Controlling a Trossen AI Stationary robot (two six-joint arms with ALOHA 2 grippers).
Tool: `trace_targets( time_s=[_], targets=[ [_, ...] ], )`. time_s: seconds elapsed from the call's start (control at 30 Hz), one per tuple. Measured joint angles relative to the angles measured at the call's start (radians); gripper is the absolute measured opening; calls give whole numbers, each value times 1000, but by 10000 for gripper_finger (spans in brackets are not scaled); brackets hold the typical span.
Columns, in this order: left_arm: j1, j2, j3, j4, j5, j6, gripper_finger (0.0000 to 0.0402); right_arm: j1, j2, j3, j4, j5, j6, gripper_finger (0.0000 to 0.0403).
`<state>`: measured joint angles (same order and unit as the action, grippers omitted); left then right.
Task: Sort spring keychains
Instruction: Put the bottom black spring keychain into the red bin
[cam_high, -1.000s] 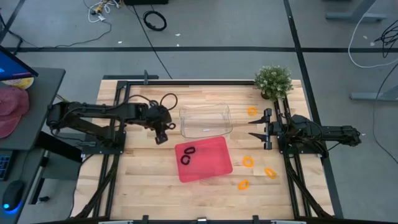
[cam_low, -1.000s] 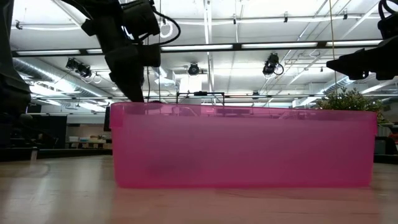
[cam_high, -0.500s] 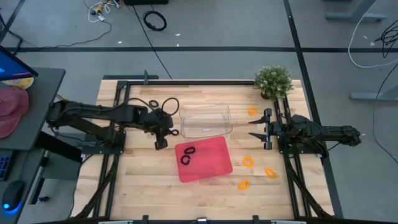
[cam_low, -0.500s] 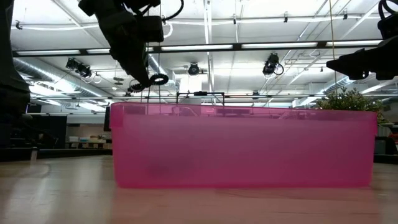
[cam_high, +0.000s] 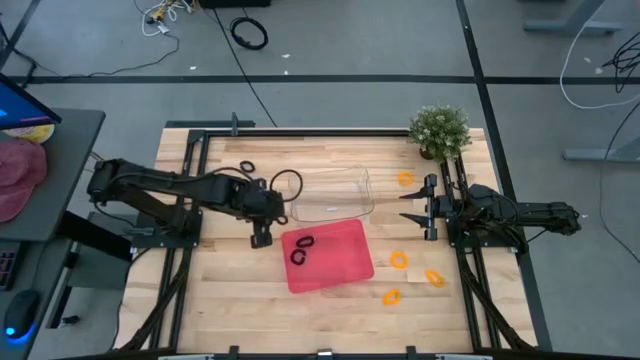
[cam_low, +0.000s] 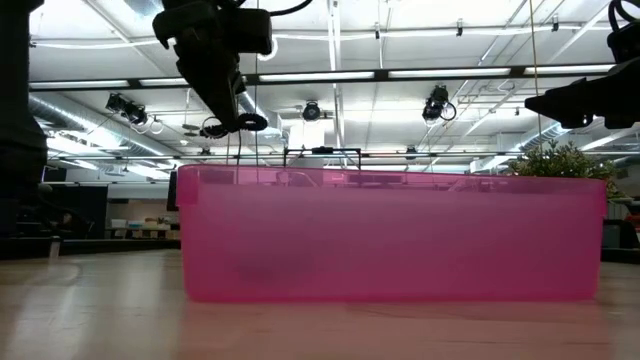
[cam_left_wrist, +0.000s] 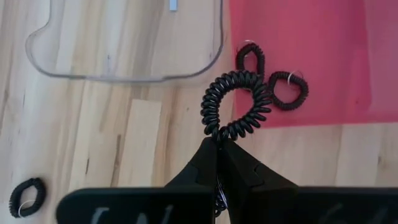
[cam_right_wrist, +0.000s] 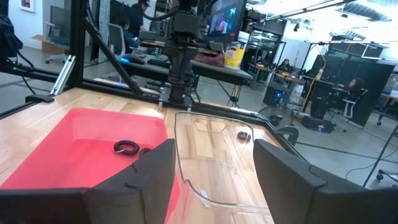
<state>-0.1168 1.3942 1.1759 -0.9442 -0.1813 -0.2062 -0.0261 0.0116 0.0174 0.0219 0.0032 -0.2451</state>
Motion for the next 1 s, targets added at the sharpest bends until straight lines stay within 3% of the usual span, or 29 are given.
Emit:
trace_targets(
  time_s=[0.53,1.0],
  targets=[
    [-39,180,183,-31,2,8,7,0,0,0,0,0,0,222],
    [-50,199,200,13,2,12,7,0,0,0,0,0,0,222]
  ],
)
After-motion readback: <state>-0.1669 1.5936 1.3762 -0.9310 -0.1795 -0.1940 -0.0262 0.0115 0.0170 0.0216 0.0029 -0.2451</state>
